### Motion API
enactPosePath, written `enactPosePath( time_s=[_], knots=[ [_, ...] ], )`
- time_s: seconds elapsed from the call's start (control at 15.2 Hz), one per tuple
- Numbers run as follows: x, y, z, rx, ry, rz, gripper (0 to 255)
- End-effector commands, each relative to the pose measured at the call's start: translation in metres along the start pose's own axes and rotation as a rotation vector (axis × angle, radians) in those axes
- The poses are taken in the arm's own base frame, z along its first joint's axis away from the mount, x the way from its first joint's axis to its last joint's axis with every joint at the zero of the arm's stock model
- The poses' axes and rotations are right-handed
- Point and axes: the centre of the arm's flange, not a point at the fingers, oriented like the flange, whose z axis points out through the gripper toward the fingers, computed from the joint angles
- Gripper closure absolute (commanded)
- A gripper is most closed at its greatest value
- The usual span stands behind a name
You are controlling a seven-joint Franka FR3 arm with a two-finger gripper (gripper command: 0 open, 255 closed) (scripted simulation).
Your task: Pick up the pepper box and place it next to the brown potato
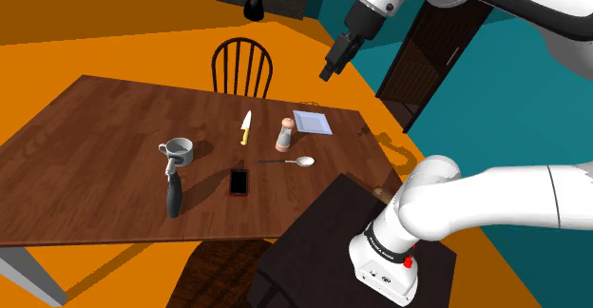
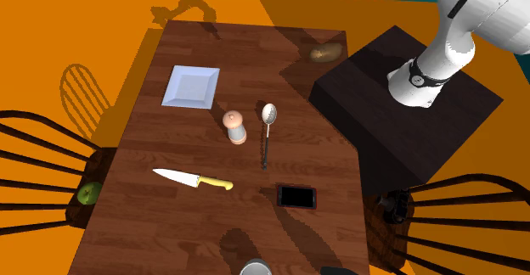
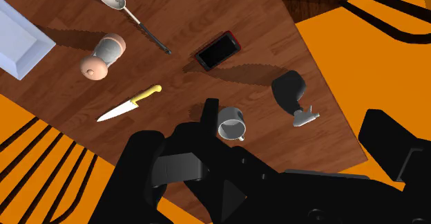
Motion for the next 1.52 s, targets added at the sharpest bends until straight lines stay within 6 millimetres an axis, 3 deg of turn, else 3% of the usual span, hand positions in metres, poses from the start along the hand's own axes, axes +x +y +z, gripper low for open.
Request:
enactPosePath(
  time_s=[0.0,1.45],
  knots=[
    [0.000,0.000,0.000,0.000,0.000,0.000,0],
    [0.055,0.198,0.203,-0.025,-0.065,-0.184,0]
  ],
)
